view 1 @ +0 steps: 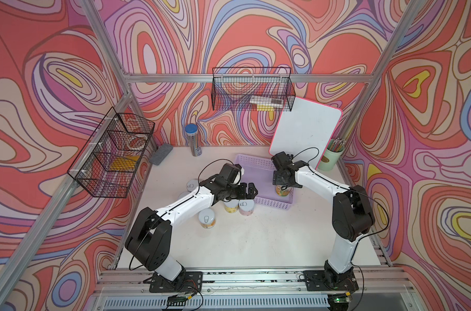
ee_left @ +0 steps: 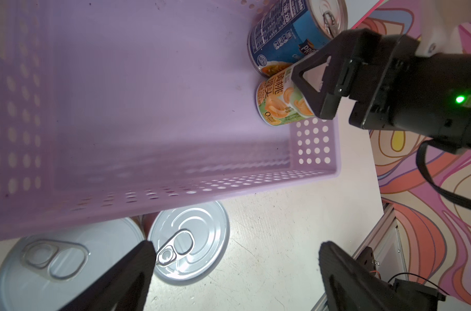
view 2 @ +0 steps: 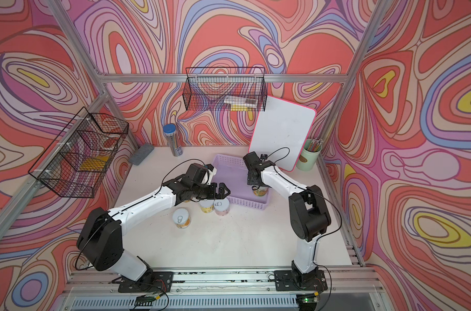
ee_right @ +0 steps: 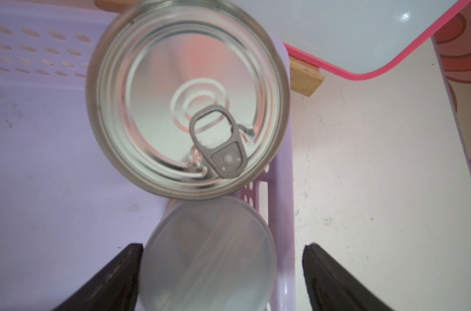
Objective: Put the canned food in the basket
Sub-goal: Place the canned food in the basket.
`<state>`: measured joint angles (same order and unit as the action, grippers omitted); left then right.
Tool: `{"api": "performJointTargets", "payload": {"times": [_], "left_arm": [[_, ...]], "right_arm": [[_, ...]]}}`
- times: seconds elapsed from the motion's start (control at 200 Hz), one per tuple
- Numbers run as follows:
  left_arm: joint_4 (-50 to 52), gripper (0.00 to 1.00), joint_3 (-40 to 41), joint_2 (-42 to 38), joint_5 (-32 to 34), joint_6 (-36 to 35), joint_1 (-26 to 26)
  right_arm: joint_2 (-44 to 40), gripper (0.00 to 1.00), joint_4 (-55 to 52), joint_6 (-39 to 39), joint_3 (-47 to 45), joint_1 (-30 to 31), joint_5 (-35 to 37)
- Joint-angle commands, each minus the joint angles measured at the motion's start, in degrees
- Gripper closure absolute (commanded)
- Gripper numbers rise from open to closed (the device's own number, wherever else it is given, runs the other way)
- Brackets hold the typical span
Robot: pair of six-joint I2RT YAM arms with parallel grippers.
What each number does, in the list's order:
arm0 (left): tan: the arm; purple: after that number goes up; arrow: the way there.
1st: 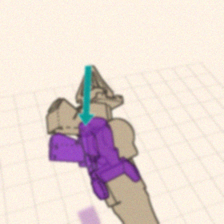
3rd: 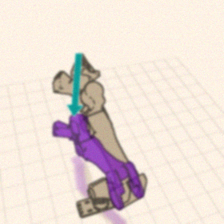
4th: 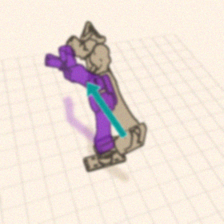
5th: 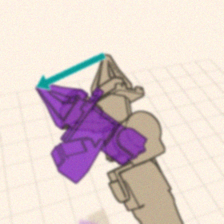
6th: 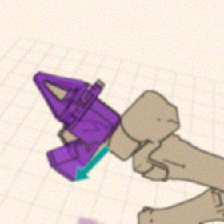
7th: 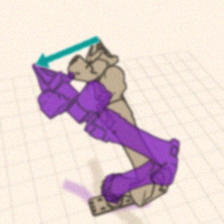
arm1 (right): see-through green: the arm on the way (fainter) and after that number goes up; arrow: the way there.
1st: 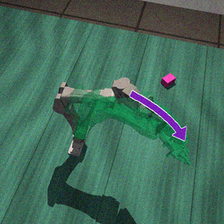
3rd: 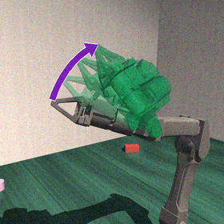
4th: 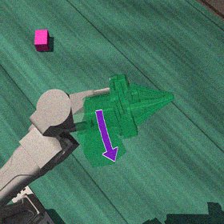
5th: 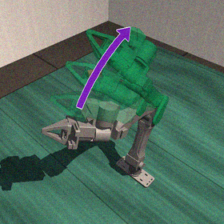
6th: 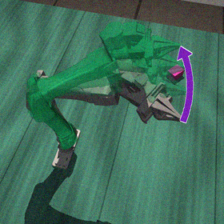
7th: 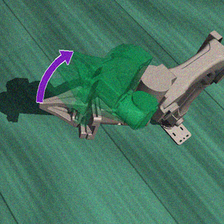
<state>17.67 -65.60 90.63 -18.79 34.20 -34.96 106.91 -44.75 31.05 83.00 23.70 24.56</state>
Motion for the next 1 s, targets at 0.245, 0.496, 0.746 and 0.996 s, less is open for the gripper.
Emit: {"api": "performJointTargets", "payload": {"times": [0.245, 0.496, 0.746, 0.996], "left_arm": [[8.9, 0.01, -1.6, -3.2, 12.1, -2.8, -0.4], [14.6, 0.01, 0.1, -9.2, 19.5, -4.0, 1.2], [15.7, 0.01, 8.1, -20.3, 17.3, -2.9, 9.7], [15.9, 0.01, 14.8, -29.5, 9.3, -1.4, 20.1]], "right_arm": [[-2.8, 0.05, 4.1, -3.8, -1.2, -0.5, -9.2], [-8.9, 0.05, 6.0, -4.7, -1.9, 2.0, -8.0], [-3.9, 0.06, 7.1, -7.3, 5.5, 11.8, -9.2], [4.2, 0.07, 8.1, -10.6, 14.7, 16.6, -14.4]]}}
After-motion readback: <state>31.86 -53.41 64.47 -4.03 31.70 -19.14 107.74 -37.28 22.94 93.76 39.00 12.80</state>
